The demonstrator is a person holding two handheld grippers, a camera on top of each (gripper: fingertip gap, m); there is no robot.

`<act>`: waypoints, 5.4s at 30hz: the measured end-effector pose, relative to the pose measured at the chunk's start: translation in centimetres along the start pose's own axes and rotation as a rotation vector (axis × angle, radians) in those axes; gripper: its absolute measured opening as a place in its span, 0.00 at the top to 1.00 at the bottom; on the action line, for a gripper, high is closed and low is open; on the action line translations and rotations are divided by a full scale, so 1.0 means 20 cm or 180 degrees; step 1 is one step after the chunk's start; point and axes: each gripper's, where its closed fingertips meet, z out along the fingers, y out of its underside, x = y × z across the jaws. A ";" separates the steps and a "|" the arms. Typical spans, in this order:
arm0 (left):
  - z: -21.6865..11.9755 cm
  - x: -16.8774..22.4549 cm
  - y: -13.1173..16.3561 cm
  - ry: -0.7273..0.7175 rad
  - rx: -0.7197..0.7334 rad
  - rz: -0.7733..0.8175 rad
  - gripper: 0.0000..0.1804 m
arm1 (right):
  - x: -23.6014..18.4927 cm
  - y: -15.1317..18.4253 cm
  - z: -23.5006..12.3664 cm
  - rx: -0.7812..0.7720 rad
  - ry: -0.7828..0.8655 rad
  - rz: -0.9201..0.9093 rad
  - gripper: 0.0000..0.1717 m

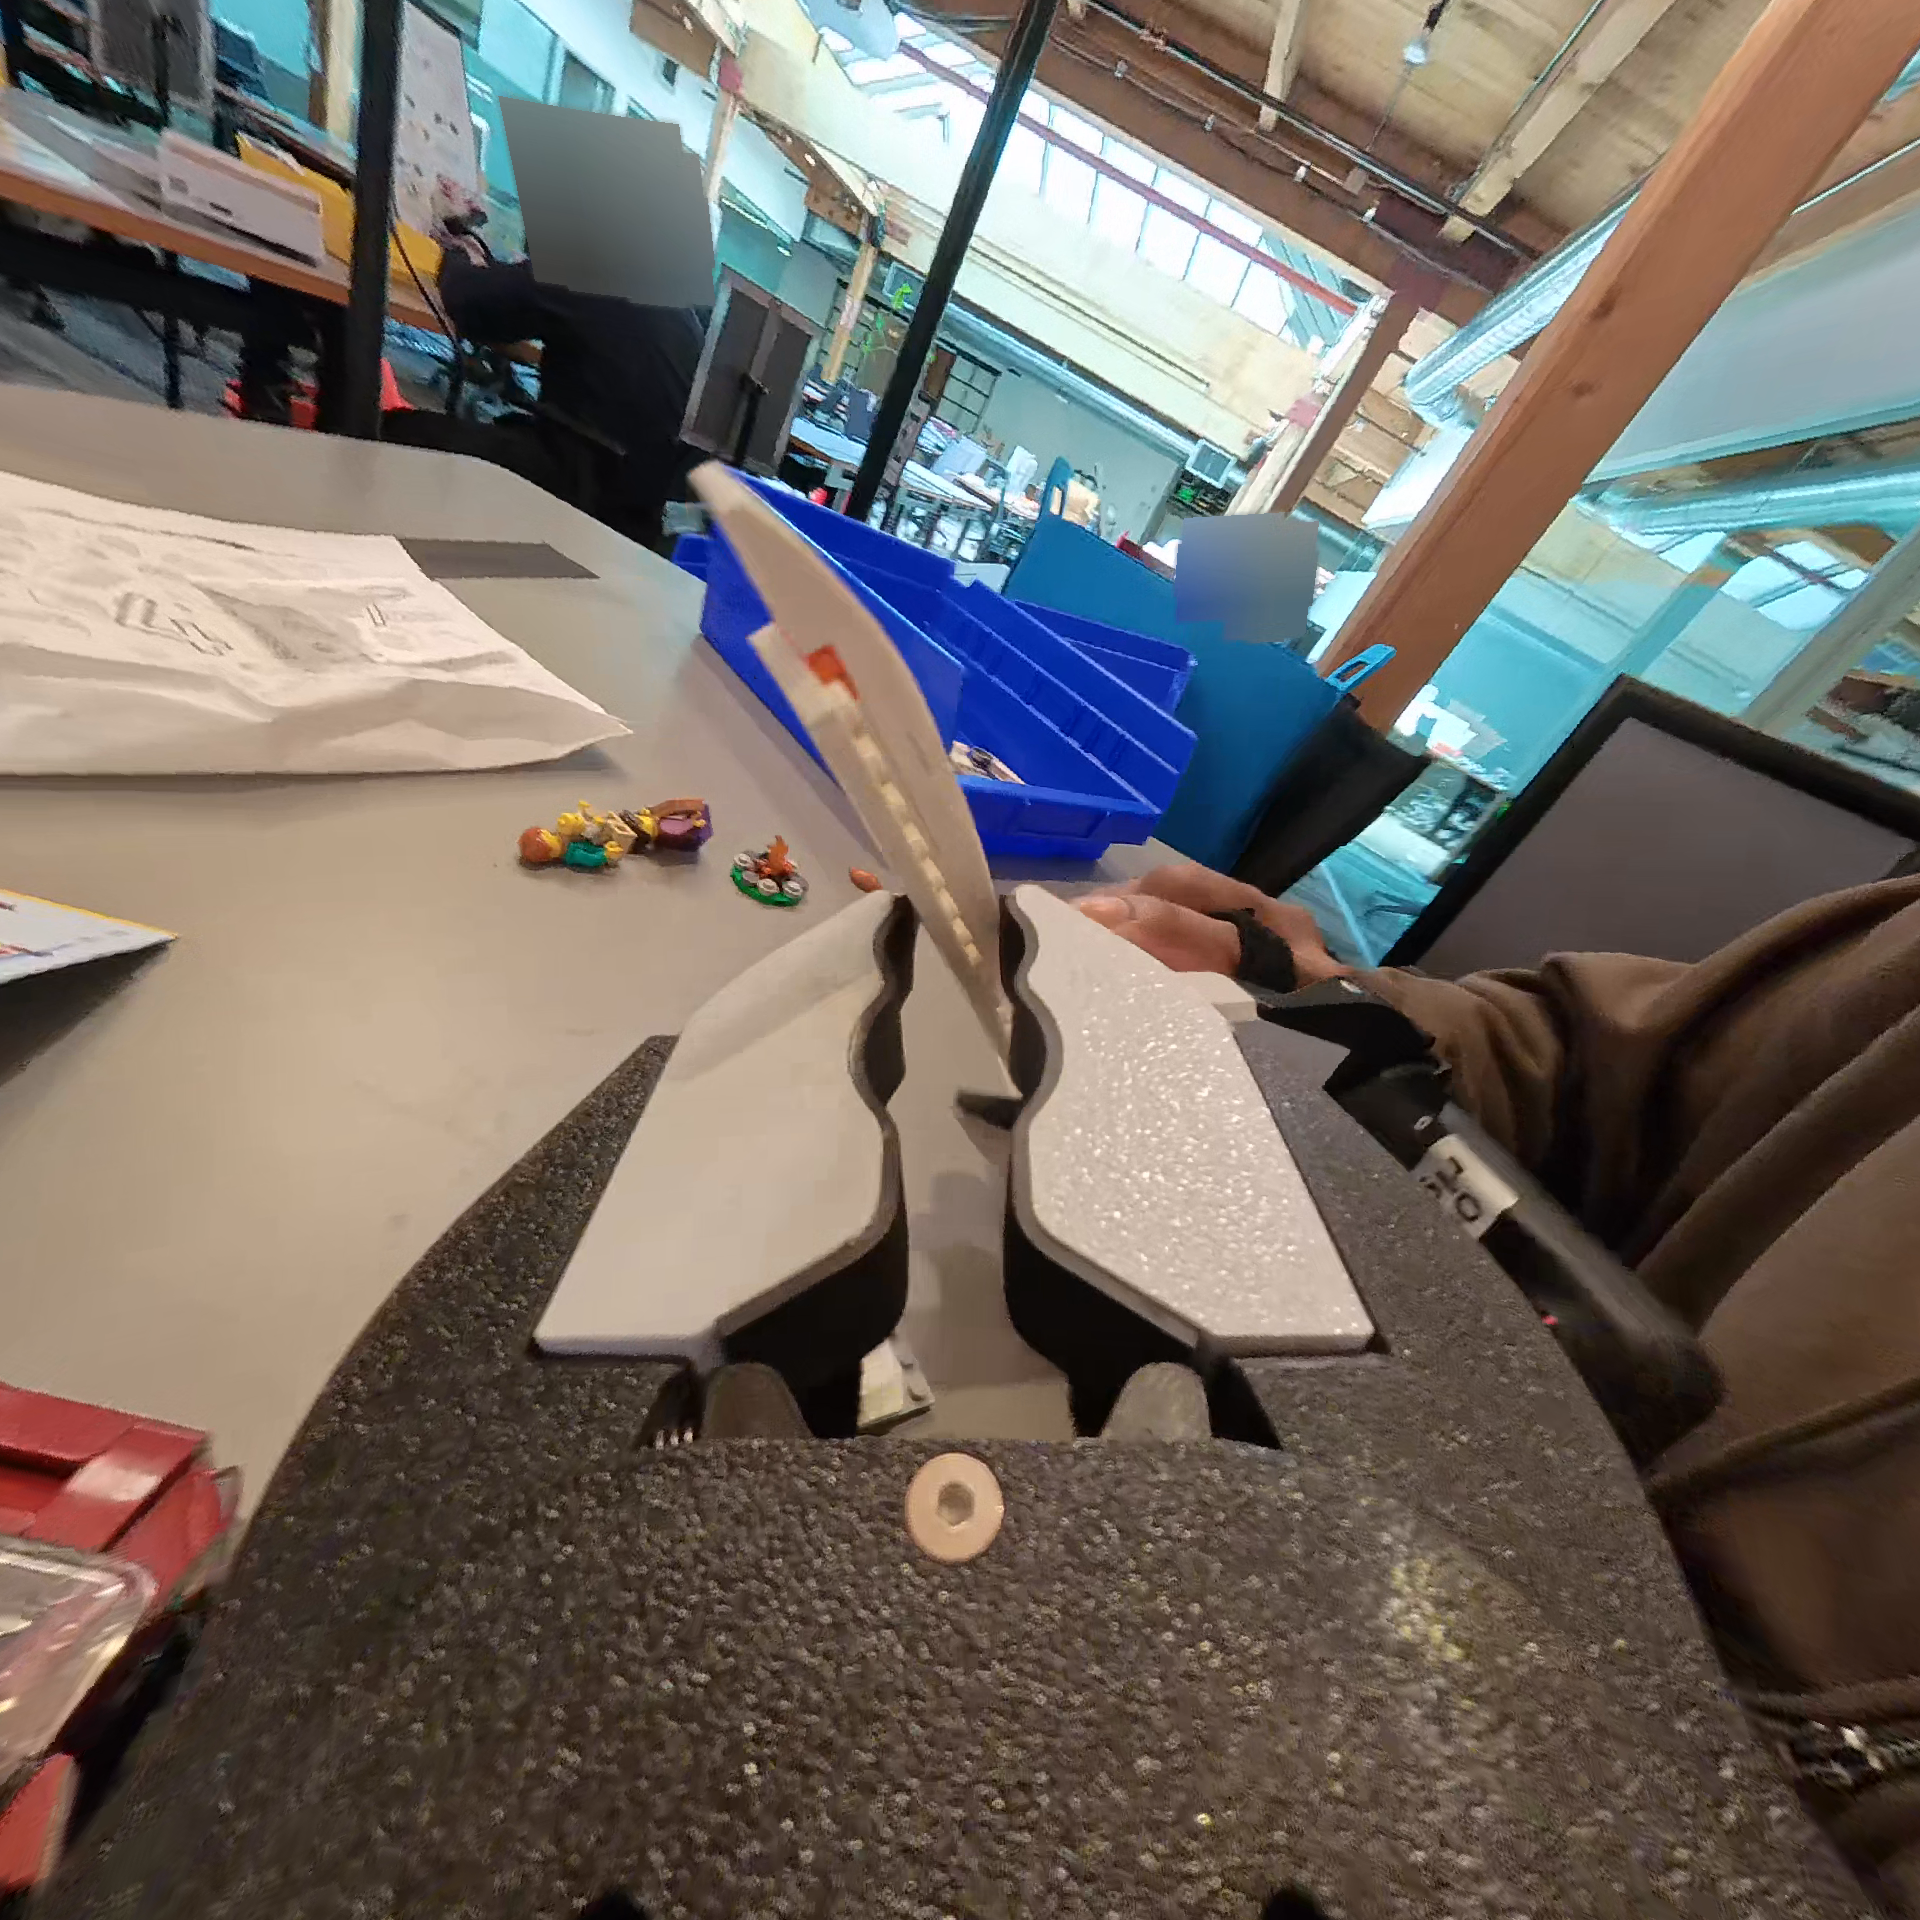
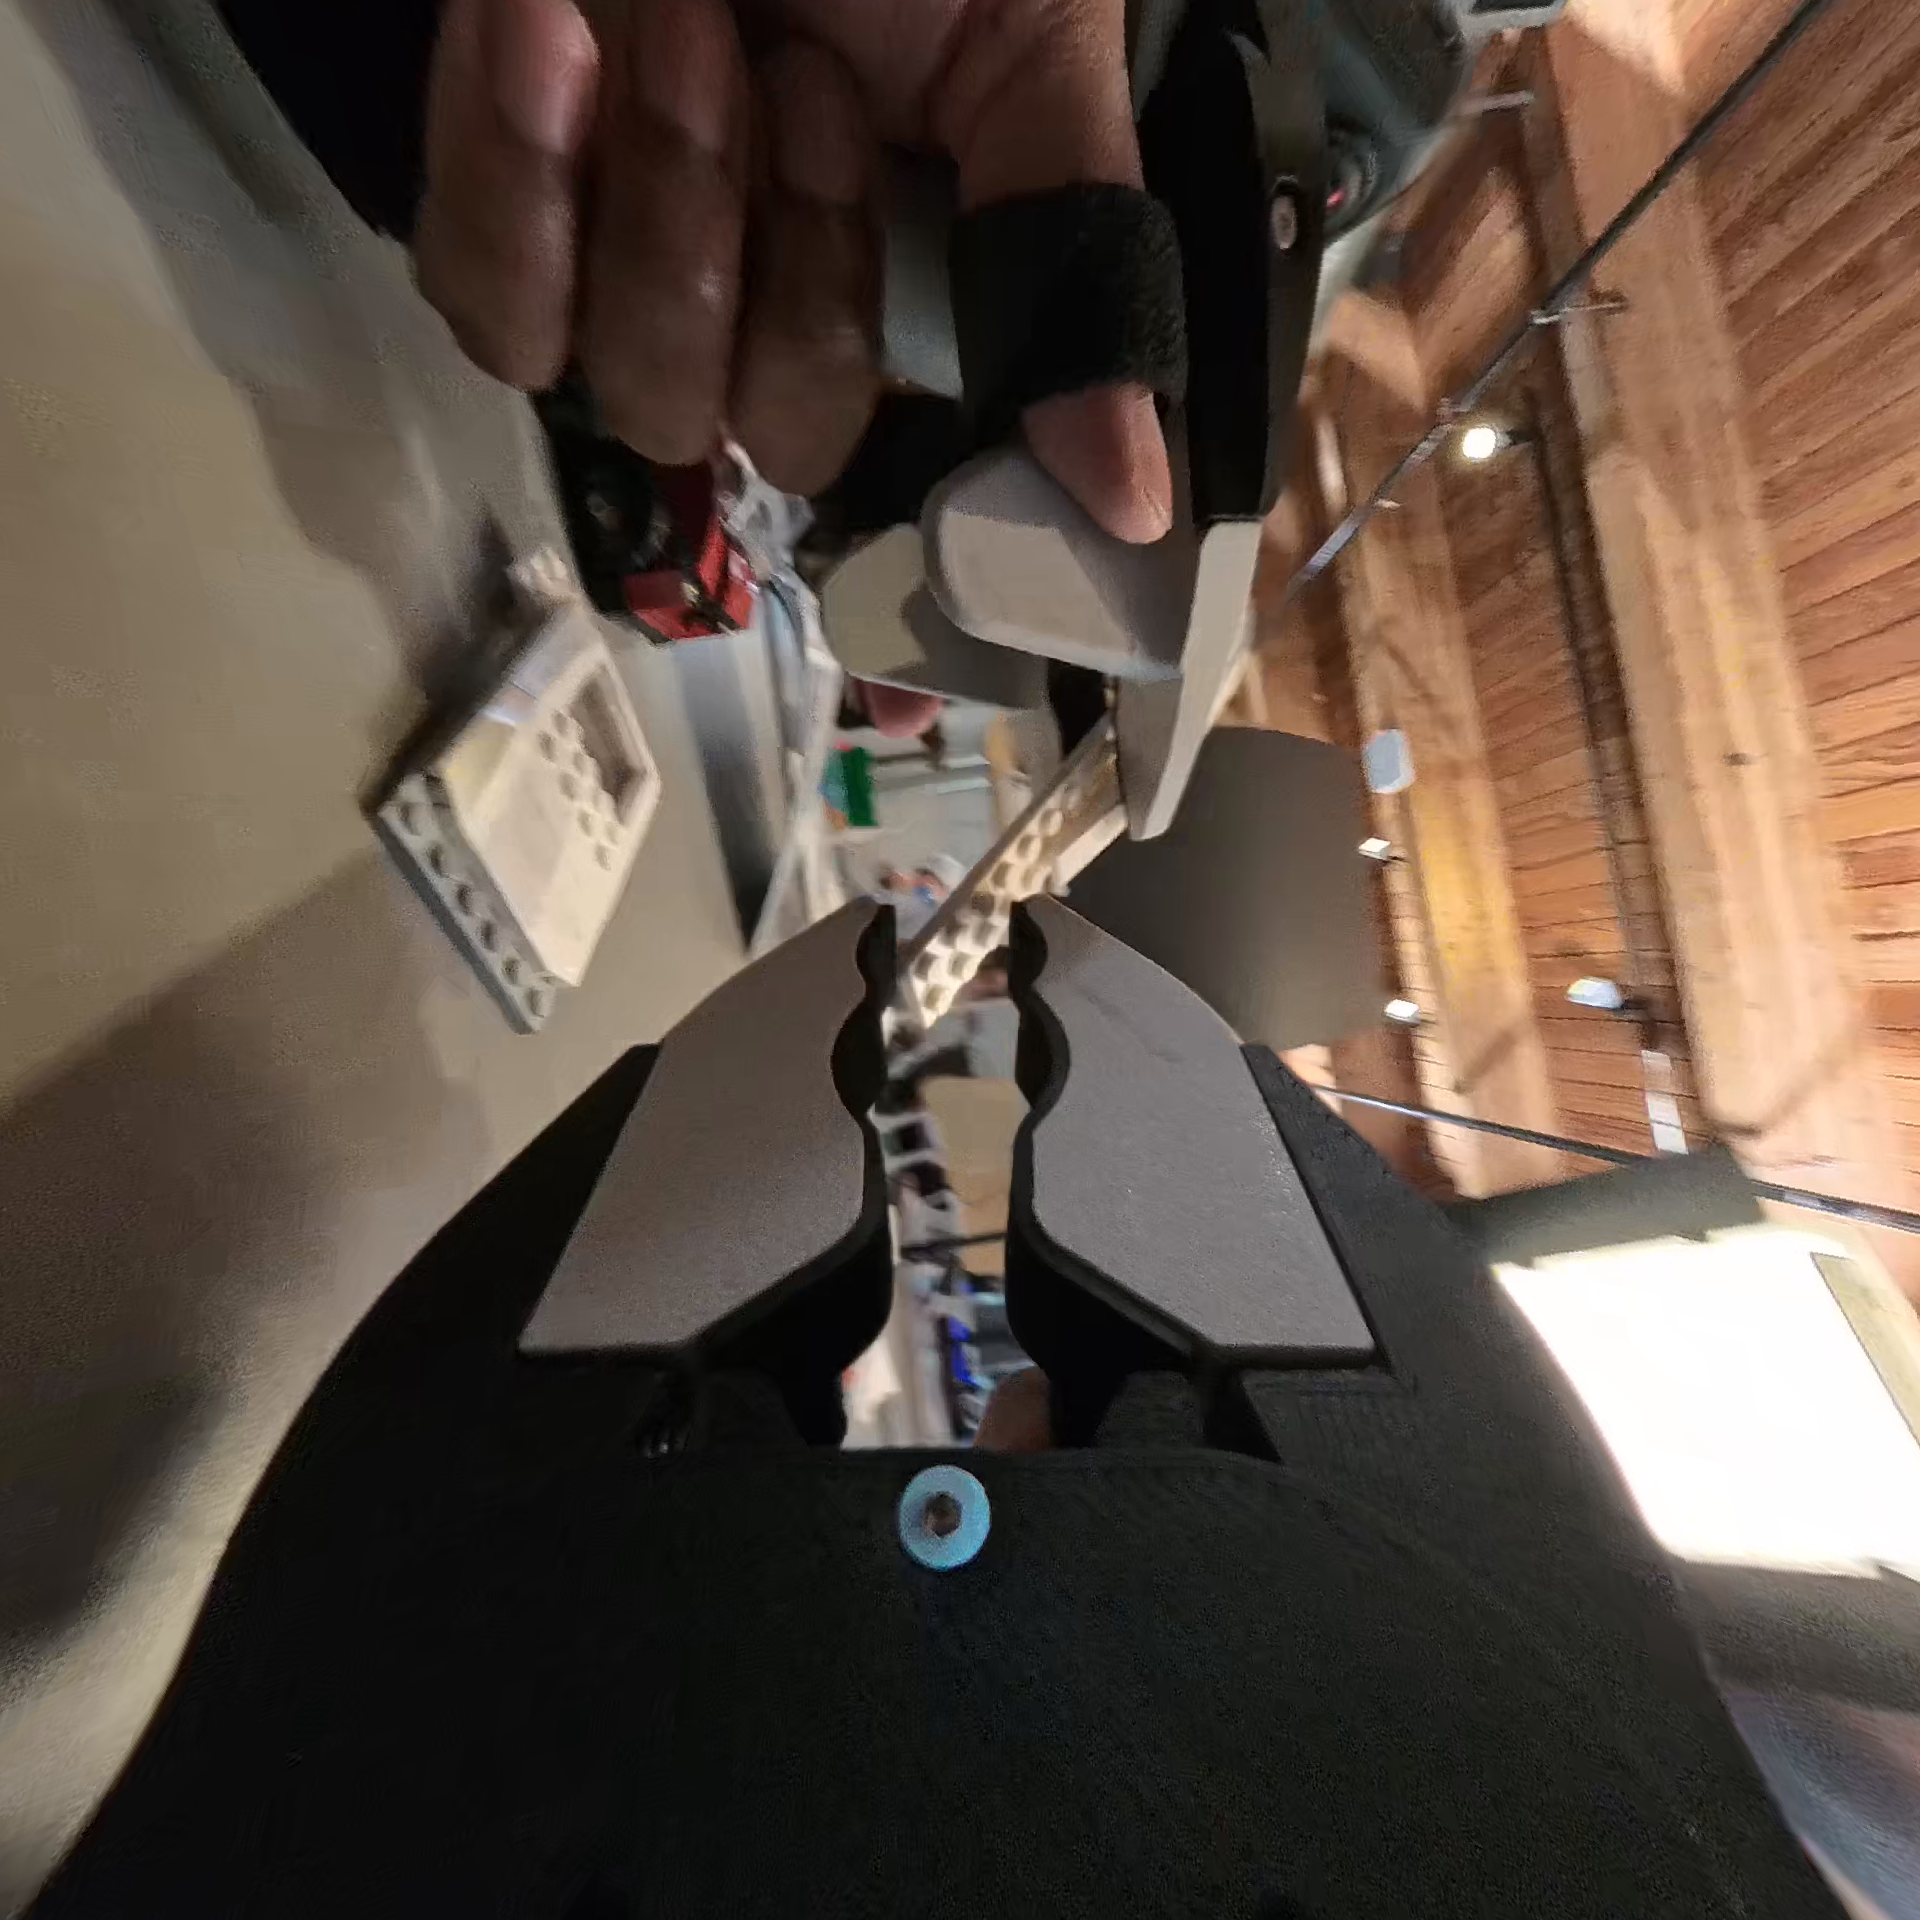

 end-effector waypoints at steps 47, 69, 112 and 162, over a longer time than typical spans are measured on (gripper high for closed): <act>0.00 -0.10 0.12 -0.1435 -0.0851 0.3570 0.95 | 0.23 0.03 0.06 0.0632 -0.1007 0.3930 0.95; 0.01 -0.01 0.09 -0.1402 -0.0607 0.3865 0.95 | 0.22 -0.06 0.04 0.0850 -0.1092 0.4030 0.95; -0.03 -0.08 0.17 -0.1349 -0.1203 0.3802 0.97 | 0.03 0.05 0.03 0.0054 -0.0560 0.0465 0.92; -0.10 -0.12 0.01 -0.1403 -0.0632 0.2480 0.98 | 0.38 1.20 -0.41 -0.2863 0.1028 0.1844 0.94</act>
